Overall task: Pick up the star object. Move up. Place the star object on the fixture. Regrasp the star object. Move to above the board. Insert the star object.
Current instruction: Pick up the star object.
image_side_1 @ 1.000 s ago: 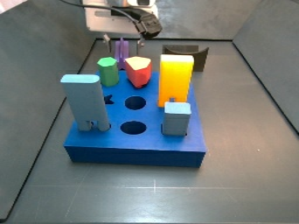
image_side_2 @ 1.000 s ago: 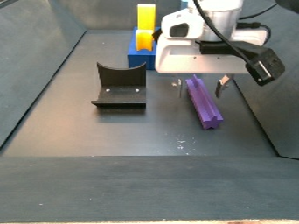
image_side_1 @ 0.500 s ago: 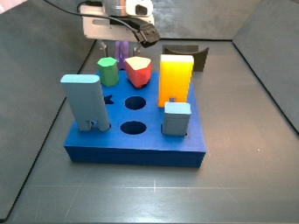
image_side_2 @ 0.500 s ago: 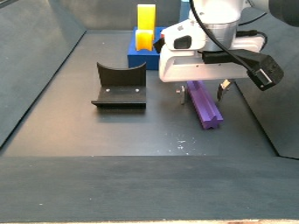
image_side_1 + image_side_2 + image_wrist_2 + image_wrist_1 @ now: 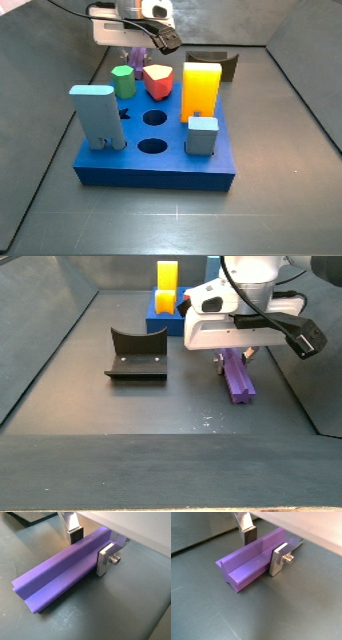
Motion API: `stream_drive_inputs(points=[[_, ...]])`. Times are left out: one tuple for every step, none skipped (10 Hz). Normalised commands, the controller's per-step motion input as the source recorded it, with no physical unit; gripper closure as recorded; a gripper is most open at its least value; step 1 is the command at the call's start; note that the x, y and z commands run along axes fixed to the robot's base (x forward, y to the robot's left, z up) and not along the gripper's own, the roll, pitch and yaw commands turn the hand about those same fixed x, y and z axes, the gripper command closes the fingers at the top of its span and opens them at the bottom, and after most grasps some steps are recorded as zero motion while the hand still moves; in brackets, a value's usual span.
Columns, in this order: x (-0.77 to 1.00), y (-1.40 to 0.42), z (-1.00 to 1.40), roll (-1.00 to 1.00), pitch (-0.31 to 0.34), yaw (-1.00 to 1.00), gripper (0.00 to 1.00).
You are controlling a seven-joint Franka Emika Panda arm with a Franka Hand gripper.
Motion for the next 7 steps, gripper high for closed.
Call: stream_drive_inputs(points=[[0.0, 0.0, 0.0, 0.0, 0.0, 0.0, 1.0], [0.0, 0.0, 0.0, 0.0, 0.0, 0.0, 1.0], [0.0, 0.0, 0.0, 0.0, 0.0, 0.0, 1.0], [0.0, 0.0, 0.0, 0.0, 0.0, 0.0, 1.0], [0.0, 0.0, 0.0, 0.0, 0.0, 0.0, 1.0], [0.0, 0.0, 0.0, 0.0, 0.0, 0.0, 1.0], [0.0, 0.0, 0.0, 0.0, 0.0, 0.0, 1.0]])
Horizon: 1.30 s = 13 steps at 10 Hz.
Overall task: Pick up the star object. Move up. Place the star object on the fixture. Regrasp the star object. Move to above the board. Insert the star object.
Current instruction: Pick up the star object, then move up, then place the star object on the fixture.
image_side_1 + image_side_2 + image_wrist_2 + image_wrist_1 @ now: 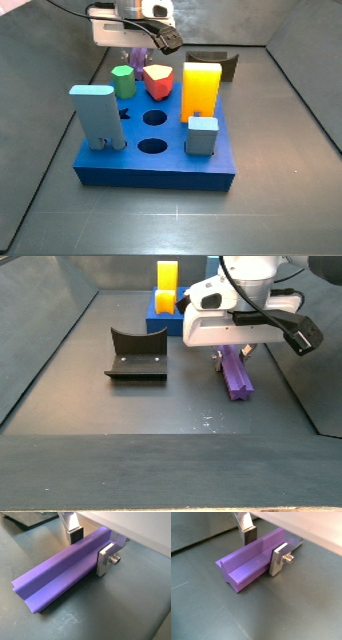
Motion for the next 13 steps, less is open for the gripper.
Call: stream_drive_inputs(points=[[0.0, 0.0, 0.0, 0.0, 0.0, 0.0, 1.0], [0.0, 0.0, 0.0, 0.0, 0.0, 0.0, 1.0], [0.0, 0.0, 0.83, 0.0, 0.0, 0.0, 1.0], [-0.02, 0.05, 0.8, 0.0, 0.018, 0.05, 1.0], [-0.02, 0.04, 0.72, 0.01, 0.039, 0.04, 1.0], [-0.01, 0.02, 0.59, 0.02, 0.055, 0.02, 1.0], [-0.01, 0.02, 0.52, 0.02, 0.06, 0.02, 1.0], [-0.02, 0.01, 0.34, 0.05, 0.054, 0.0, 1.0], [-0.02, 0.01, 0.27, 0.06, 0.051, -0.01, 1.0], [0.0, 0.0, 1.0, 0.0, 0.0, 0.0, 1.0], [0.01, 0.0, 1.0, 0.01, -0.009, 0.0, 1.0], [-0.01, 0.0, 1.0, 0.02, 0.013, 0.0, 1.0], [-0.01, 0.0, 1.0, 0.03, 0.023, 0.0, 1.0]])
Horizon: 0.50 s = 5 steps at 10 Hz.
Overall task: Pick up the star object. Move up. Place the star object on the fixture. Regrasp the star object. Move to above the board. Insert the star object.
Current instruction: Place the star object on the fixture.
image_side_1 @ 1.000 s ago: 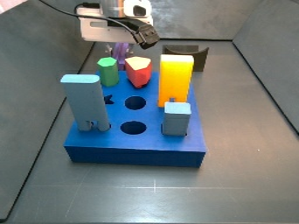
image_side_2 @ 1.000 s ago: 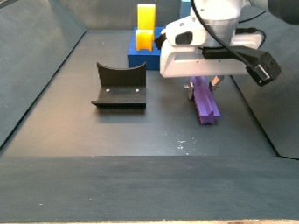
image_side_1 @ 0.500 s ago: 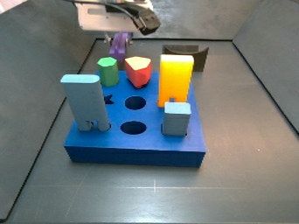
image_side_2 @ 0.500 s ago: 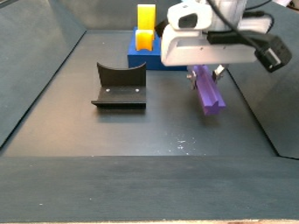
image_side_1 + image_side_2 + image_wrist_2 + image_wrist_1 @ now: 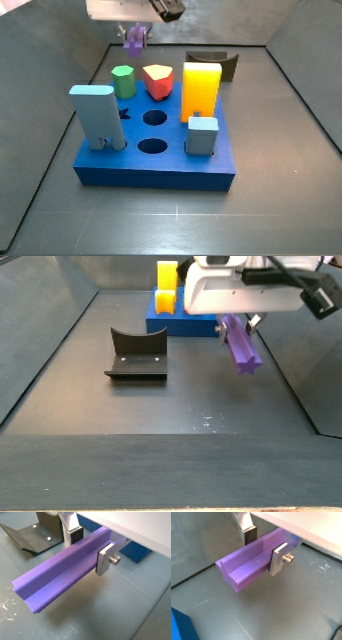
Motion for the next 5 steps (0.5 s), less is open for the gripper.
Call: stream_drive_inputs(points=[[-0.01, 0.0, 1.0, 0.04, 0.029, -0.01, 1.0], [-0.02, 0.01, 1.0, 0.05, 0.037, -0.02, 1.0], [-0.02, 0.01, 1.0, 0.06, 0.039, -0.02, 1.0], [-0.02, 0.01, 1.0, 0.07, 0.042, -0.01, 1.0], [-0.03, 0.01, 1.0, 0.08, 0.044, -0.01, 1.0]])
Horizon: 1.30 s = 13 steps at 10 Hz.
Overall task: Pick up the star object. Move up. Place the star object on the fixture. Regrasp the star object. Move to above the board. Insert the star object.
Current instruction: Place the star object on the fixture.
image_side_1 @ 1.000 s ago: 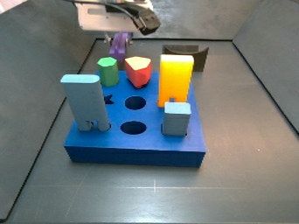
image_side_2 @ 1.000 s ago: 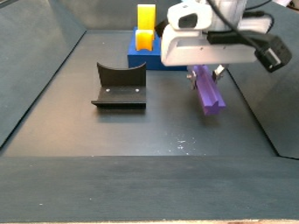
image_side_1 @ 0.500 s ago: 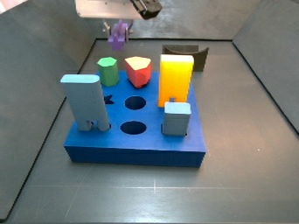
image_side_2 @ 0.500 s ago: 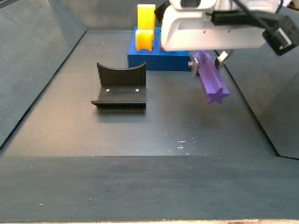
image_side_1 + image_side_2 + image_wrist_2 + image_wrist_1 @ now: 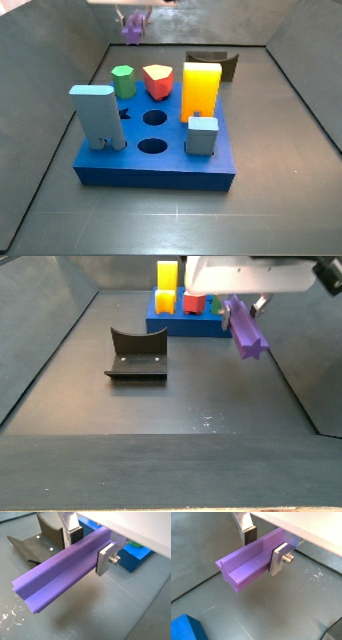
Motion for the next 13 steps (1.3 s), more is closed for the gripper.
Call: stream_drive_inputs(points=[[-0.03, 0.01, 1.0, 0.09, 0.047, 0.0, 1.0], [-0.03, 0.01, 1.0, 0.1, 0.05, 0.0, 1.0], [-0.02, 0.01, 0.85, 0.1, 0.056, 0.01, 1.0], [-0.01, 0.01, 0.73, 0.1, 0.06, 0.01, 1.0], [-0.01, 0.0, 0.66, 0.1, 0.065, 0.02, 1.0], [0.0, 0.01, 0.51, 0.09, 0.074, 0.02, 1.0], [0.0, 0.01, 0.39, 0.1, 0.081, 0.02, 1.0], [0.0, 0.01, 0.23, 0.1, 0.081, 0.02, 1.0], [1.0, -0.18, 0.0, 0.12, -0.305, -0.58, 1.0], [1.0, -0.18, -0.03, 0.1, -0.277, -0.54, 1.0], [1.0, -0.17, -0.04, 0.09, -0.243, -0.45, 1.0], [1.0, -0.15, -0.03, 0.05, -0.132, -0.28, 1.0], [1.0, -0.15, -0.03, 0.04, -0.064, -0.18, 1.0]])
